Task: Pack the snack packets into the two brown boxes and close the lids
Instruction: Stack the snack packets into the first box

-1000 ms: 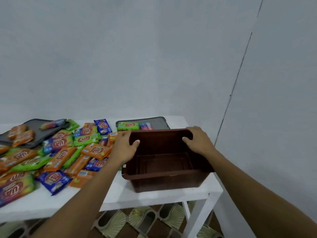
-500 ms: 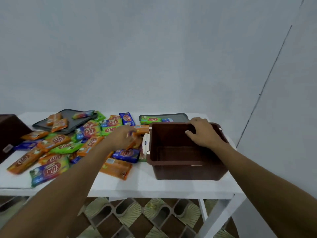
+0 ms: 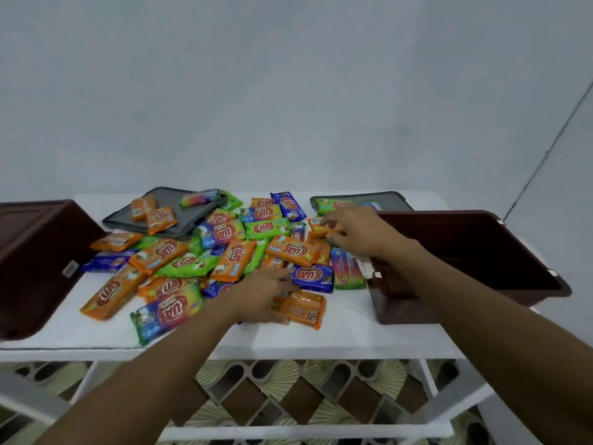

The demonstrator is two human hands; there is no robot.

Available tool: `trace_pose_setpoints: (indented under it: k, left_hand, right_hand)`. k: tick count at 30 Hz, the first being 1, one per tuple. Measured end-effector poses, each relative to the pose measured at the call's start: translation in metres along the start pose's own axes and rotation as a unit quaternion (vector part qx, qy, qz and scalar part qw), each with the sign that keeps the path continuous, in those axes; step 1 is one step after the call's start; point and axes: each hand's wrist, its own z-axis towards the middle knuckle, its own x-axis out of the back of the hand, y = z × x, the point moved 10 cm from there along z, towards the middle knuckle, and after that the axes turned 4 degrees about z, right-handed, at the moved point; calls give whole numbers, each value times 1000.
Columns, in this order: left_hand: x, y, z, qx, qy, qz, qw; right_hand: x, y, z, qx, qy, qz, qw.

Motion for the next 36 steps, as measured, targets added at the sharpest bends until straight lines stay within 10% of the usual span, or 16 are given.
trace_pose_setpoints:
  k: [8, 21, 36]
  left_hand:
    - [34, -33, -22, 35, 150, -262, 953]
    - [43, -119, -59, 164, 120, -332, 921]
    - [121, -79, 7, 165, 122, -357, 911]
  right_hand:
    - [-48, -22, 20, -40, -102, -52, 993]
    - [-115, -23, 63, -210, -193, -3, 958]
    - [42, 30, 14, -202, -70, 307, 927]
